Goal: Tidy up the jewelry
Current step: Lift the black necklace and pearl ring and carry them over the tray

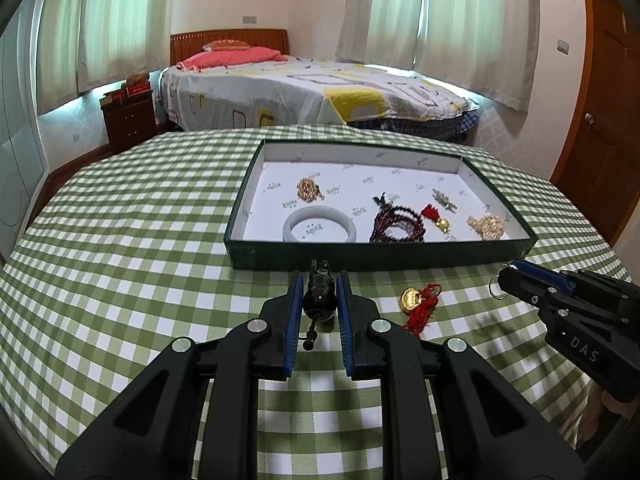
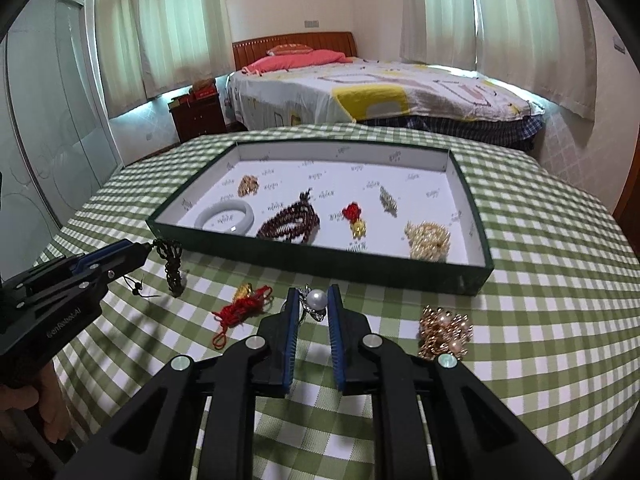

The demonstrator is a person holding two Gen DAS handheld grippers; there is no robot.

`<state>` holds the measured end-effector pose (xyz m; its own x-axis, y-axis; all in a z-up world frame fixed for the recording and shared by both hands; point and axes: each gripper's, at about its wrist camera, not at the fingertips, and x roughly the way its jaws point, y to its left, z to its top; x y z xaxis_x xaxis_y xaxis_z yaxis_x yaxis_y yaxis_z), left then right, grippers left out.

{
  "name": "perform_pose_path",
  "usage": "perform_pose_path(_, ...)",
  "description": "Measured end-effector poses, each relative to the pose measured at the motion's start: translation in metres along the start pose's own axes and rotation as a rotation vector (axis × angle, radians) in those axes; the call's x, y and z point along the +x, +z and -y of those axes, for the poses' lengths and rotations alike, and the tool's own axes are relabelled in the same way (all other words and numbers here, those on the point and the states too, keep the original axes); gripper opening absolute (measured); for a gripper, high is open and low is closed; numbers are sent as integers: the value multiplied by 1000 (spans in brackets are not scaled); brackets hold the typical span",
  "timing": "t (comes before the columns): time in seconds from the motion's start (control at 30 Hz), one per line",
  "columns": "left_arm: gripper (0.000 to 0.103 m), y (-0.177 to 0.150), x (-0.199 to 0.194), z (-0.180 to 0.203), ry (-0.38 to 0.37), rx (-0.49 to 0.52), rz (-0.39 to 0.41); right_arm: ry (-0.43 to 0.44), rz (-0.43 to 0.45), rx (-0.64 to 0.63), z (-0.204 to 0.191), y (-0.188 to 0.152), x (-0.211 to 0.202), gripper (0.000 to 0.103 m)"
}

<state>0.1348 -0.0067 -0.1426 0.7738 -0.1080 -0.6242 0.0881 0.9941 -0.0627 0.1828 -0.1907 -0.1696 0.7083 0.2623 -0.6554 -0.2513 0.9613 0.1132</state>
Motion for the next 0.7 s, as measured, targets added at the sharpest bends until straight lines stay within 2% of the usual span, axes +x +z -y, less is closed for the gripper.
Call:
perform_pose_path(0.3,17,14,-26,7,-10,12,66,6,65,2,-1,12,-26,15)
perform_pose_path(0.7,17,54,-60,21,-53,30,193,2,162,-3,4,42,-51,15)
